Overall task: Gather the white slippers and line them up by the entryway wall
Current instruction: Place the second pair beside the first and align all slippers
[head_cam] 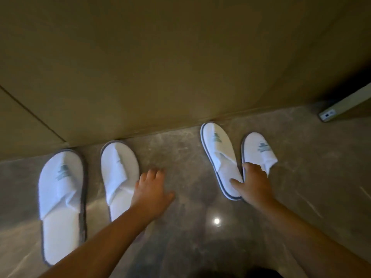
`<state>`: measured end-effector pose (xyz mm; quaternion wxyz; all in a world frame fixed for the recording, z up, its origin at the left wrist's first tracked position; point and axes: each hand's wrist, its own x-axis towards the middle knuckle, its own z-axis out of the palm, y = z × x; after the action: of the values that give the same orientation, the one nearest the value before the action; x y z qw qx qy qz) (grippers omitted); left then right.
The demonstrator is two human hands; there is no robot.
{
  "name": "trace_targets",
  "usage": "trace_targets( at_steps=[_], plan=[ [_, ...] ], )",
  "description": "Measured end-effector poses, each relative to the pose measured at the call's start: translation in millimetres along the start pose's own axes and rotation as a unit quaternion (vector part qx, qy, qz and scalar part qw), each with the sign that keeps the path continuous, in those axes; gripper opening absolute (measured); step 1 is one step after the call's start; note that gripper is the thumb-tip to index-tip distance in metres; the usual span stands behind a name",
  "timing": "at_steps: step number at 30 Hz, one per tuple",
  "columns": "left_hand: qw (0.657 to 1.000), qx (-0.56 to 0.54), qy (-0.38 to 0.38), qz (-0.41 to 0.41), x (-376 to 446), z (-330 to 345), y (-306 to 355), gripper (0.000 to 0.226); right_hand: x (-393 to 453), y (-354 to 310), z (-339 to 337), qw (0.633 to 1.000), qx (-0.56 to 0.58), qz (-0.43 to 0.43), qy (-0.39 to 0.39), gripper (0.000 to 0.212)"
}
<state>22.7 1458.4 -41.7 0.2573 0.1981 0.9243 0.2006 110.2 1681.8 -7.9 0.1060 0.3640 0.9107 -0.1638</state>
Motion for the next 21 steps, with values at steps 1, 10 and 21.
trace_targets(
  at_steps=[1,10,21],
  plan=[
    [1.000,0.012,-0.013,0.000,4.6,12.4,8.3,0.068,5.8,18.8,2.2,1.000,0.004,0.020,0.007,0.061],
    [0.995,0.082,-0.050,-0.037,37.7,91.5,70.4,0.076,45.5,117.7,67.6,0.979,0.082,0.188,-0.019,0.111],
    [0.976,-0.190,-0.045,-0.101,34.1,113.5,104.4,0.055,45.2,109.6,66.5,0.962,0.234,-0.028,0.135,0.097]
  ],
)
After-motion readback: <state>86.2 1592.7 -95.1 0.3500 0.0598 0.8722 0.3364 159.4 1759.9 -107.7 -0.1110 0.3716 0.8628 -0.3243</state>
